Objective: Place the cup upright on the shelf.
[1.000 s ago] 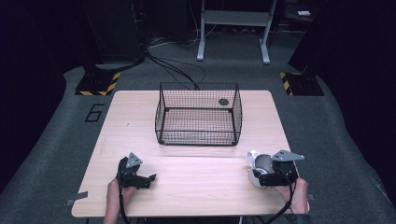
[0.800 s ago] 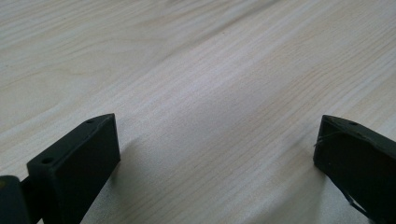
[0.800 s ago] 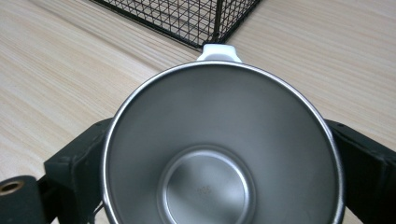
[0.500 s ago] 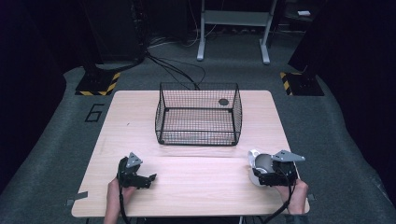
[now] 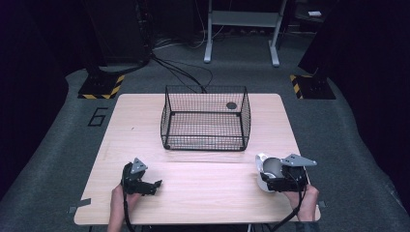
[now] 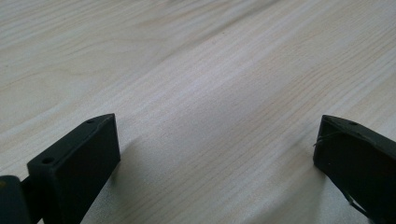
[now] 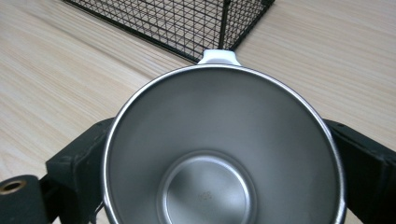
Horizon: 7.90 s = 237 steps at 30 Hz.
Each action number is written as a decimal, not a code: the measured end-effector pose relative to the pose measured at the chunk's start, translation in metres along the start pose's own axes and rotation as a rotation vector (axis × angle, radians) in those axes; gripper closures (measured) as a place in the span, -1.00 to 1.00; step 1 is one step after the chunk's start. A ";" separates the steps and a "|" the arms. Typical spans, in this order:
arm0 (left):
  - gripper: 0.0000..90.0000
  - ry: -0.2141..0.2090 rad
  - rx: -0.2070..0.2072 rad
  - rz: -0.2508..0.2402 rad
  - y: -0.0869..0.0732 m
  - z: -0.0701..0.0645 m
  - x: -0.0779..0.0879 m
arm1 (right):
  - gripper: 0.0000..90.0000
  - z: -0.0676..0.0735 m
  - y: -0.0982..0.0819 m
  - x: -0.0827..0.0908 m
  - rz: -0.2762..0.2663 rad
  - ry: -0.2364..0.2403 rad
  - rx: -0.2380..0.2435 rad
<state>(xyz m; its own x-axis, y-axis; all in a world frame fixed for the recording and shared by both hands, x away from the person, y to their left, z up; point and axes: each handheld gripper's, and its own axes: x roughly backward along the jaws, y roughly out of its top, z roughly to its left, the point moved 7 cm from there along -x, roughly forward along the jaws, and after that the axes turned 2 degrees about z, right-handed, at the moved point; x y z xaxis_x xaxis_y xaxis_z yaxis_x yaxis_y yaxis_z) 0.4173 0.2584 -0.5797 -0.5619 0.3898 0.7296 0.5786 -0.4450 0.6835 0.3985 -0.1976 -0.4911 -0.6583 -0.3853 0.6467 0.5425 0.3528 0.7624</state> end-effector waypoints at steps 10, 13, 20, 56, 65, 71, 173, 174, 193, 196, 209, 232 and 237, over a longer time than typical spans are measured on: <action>-0.99 -0.001 0.000 0.000 0.000 0.000 0.000 | -0.88 0.013 0.013 -0.002 -0.002 0.031 0.030; -0.99 0.006 0.002 -0.005 0.000 0.000 0.000 | -0.88 0.018 0.018 -0.003 -0.005 0.042 0.035; -0.99 0.007 0.002 -0.007 0.000 0.000 -0.001 | -0.88 0.026 0.030 -0.009 -0.005 0.064 0.062; -1.00 0.004 0.013 -0.020 0.001 0.000 -0.002 | -0.88 0.062 0.107 -0.019 -0.031 0.162 0.157; -1.00 0.004 0.010 -0.019 0.001 0.000 -0.002 | -0.88 0.064 0.126 -0.019 -0.044 0.176 0.173; -1.00 0.004 0.008 -0.018 0.001 0.000 -0.002 | -0.87 0.065 0.136 -0.020 -0.049 0.181 0.178; -1.00 -0.002 0.006 -0.013 0.001 0.000 -0.002 | -0.87 0.054 0.239 -0.123 0.012 0.178 0.165; -1.00 -0.003 0.006 -0.012 0.001 0.000 -0.002 | -0.87 0.053 0.239 -0.124 0.019 0.176 0.163; -1.00 0.001 0.002 -0.016 0.001 0.001 -0.002 | -0.87 0.049 0.233 -0.153 0.075 0.175 0.113; -1.00 0.000 0.002 -0.016 0.001 0.000 -0.002 | -0.87 0.049 0.233 -0.158 0.070 0.171 0.108; -1.00 0.002 0.006 -0.019 0.001 0.000 -0.002 | -0.87 0.047 0.229 -0.172 0.092 0.172 0.076; -1.00 0.001 0.002 -0.016 0.001 0.001 -0.002 | -0.88 0.049 0.221 -0.199 0.132 0.176 0.069; -1.00 0.001 0.001 -0.016 0.001 0.001 -0.002 | -0.88 0.049 0.219 -0.205 0.147 0.174 0.059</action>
<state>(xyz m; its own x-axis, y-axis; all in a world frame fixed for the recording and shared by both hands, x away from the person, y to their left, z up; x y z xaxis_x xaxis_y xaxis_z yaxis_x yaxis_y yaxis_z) 0.4194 0.2575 -0.5804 -0.5721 0.3959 0.7183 0.5702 -0.4374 0.6953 0.6265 0.0005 -0.4584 -0.4714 -0.4653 0.7492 0.5913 0.4635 0.6599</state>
